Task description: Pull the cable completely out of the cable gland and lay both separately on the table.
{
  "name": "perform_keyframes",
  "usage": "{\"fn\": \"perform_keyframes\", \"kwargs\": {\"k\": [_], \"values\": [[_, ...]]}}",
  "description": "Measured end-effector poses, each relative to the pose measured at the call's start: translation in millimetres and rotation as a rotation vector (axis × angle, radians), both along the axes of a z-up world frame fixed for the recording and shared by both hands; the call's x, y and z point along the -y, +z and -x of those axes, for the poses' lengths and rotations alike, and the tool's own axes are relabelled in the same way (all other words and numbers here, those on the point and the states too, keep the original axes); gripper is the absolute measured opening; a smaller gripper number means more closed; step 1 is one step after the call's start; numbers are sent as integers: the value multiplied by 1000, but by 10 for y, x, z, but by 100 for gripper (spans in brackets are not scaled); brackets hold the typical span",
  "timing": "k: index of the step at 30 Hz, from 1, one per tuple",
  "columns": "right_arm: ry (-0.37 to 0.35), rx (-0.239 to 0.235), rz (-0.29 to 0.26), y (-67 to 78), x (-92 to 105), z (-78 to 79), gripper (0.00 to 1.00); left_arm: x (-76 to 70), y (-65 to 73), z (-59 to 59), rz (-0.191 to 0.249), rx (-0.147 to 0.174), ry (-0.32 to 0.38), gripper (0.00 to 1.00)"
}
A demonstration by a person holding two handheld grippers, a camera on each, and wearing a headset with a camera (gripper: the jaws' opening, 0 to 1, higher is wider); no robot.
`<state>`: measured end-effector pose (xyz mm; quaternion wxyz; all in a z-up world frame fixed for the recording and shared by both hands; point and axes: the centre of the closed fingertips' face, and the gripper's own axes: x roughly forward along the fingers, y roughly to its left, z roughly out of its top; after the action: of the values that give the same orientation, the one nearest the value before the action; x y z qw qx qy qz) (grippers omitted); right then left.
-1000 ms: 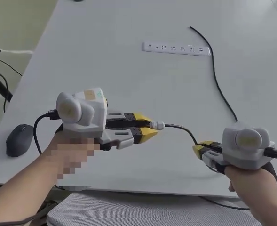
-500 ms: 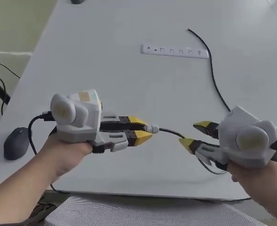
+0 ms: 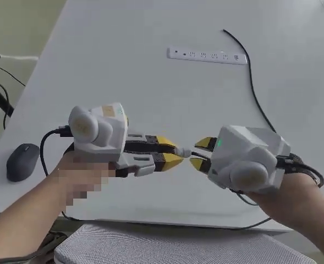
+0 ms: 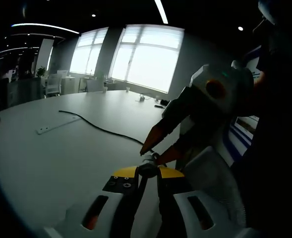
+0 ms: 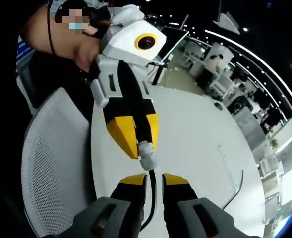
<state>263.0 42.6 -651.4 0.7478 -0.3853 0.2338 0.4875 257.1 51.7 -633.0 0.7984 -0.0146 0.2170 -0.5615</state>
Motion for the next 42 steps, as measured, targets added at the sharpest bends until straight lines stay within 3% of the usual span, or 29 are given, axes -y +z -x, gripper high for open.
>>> {"fn": "perform_keyframes", "kwargs": {"k": [7, 26, 32, 36, 42], "values": [[8, -1, 19, -33, -9, 12, 0, -6, -24, 2, -6, -1, -1, 15], [-151, -72, -98, -45, 104, -118, 0, 35, 1, -60, -6, 15, 5, 15], [-235, -125, -153, -84, 210, -167, 0, 29, 32, -80, -2, 25, 13, 15], [-335, -192, -210, -122, 318, -192, 0, 32, 51, -86, 8, 25, 19, 15], [-439, -242, -252, -208, 509, -239, 0, 36, 92, -109, 28, 27, 30, 15]]}}
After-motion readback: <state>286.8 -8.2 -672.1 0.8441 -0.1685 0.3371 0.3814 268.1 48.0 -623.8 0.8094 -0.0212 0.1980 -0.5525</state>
